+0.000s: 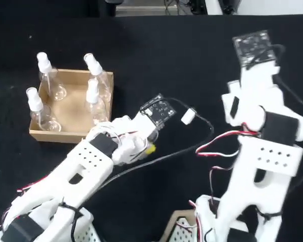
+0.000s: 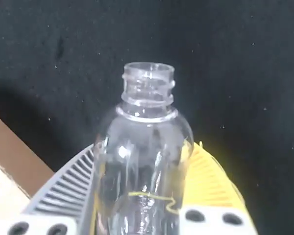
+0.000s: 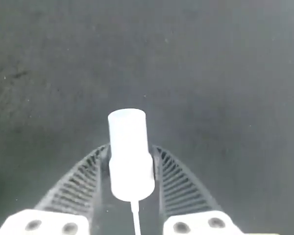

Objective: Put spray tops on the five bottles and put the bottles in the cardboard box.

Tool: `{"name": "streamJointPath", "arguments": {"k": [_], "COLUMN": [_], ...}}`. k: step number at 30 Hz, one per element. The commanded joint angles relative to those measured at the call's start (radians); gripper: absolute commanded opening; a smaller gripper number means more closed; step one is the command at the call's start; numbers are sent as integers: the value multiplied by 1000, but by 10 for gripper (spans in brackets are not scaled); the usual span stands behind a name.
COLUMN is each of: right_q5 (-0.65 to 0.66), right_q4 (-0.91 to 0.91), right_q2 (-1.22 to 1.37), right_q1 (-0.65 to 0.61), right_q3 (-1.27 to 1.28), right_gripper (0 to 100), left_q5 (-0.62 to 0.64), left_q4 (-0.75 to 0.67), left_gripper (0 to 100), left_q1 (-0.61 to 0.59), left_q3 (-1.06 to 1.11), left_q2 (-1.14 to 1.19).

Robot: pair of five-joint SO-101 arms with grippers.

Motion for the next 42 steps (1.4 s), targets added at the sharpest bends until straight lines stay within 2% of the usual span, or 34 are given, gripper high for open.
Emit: {"name": "streamJointPath", "arguments": {"k": [1, 4, 7, 13, 18, 21, 26, 30, 34, 39, 42], "right_q5": [-8, -15, -17, -2, -68, -121, -227, -295, -350, -416, -453], "right_q4": [2, 3, 3, 2, 0, -5, 14, 11, -3, -114, -144], "right_q2": [-5, -10, -8, -10, -10, -27, -104, -122, -120, -120, -120], "right_q1": [14, 9, 8, -38, -81, -77, -78, -80, -81, -78, -81], "right_q3": [-31, -16, -8, 105, 145, 87, -62, -160, -199, -191, -194], "right_gripper": [11, 11, 11, 11, 11, 11, 11, 11, 11, 11, 11], "left_q5": [54, 195, 272, 275, 281, 281, 279, 281, 282, 282, 284], "left_q4": [78, 80, 80, 89, 87, 80, 87, 60, -213, -755, -964], "left_gripper": [29, 29, 29, 29, 29, 29, 29, 29, 29, 29, 29], "left_q1": [-30, -131, -154, -154, -154, -147, -42, -22, 13, 22, 22], "left_q3": [-88, -125, -159, -216, -222, -228, -217, -226, -136, 133, 249], "left_q2": [-17, -21, -21, -21, -21, -21, -21, -21, -21, -23, -23]}}
